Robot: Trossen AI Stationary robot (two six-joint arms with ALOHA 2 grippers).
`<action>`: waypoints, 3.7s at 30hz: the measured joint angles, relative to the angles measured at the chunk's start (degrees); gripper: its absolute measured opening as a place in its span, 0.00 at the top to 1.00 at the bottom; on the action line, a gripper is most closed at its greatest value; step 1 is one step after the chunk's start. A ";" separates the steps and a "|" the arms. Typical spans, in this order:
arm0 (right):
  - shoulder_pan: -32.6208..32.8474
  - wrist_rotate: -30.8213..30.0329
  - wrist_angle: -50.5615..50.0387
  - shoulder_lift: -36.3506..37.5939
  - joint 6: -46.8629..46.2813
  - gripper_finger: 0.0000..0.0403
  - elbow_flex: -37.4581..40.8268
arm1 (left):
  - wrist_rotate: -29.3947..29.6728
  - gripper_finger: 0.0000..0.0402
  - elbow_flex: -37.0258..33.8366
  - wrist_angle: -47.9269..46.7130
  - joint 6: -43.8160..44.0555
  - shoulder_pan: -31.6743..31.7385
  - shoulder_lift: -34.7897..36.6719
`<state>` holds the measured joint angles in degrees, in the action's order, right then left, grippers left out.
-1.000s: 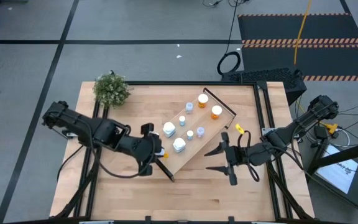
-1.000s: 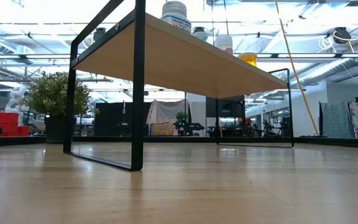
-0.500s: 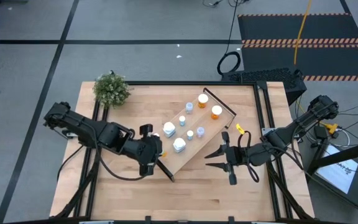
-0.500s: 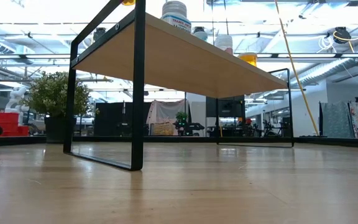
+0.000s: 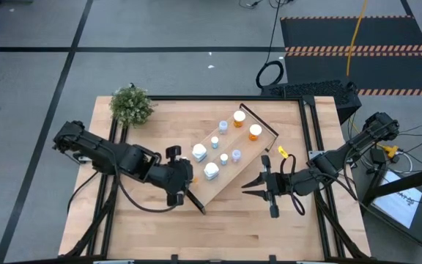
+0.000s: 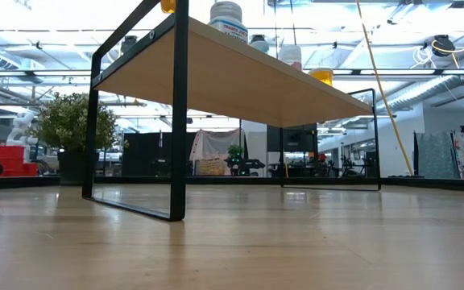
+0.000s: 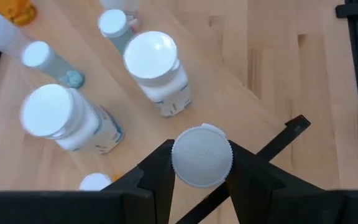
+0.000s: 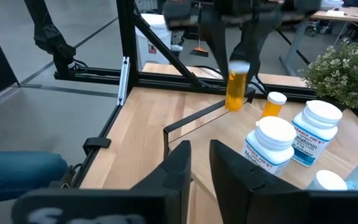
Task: Pick and place medicine bottles onto shelf by color
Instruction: Put the small orange pill bottle on the shelf aligned with the other small orange pill bottle, then return to Home Position
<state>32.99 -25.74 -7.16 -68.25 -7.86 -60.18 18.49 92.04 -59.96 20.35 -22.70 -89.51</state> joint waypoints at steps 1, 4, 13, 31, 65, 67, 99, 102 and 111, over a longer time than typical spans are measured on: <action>0.00 0.00 0.01 0.00 0.00 0.87 0.00 | 0.10 0.68 0.01 0.04 0.04 0.17 -0.43; 0.00 0.00 0.01 0.00 0.00 0.88 0.00 | -0.25 0.68 -0.03 -0.14 -0.15 0.36 -2.23; -0.02 0.02 0.02 0.00 -0.15 0.88 0.00 | -0.32 0.68 -0.03 -0.14 -1.17 0.94 -3.13; 0.00 0.26 0.06 0.38 0.02 0.88 0.00 | -2.50 0.68 -0.08 -1.14 -2.20 1.95 -7.48; 1.64 0.28 -0.23 1.56 0.07 0.88 0.00 | 19.58 0.41 1.94 -1.81 -2.53 -7.75 3.07; 2.73 0.31 -2.01 2.54 1.52 0.88 0.02 | 23.18 0.41 -0.25 -1.75 -1.98 -10.37 5.12; 4.09 0.28 18.66 32.80 8.77 0.88 38.01 | 22.26 0.78 -69.44 60.26 -20.29 -15.58 55.38; 4.09 0.28 20.46 34.68 8.85 0.88 41.19 | 22.27 0.78 -71.79 60.31 -20.29 -15.56 58.19; 4.06 0.42 33.91 39.81 11.81 0.88 53.49 | 20.40 0.78 -76.96 59.67 -20.02 -15.58 64.68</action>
<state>37.05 -25.32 26.75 -28.44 3.95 -6.69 38.89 15.09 -0.29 0.33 -38.28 -24.83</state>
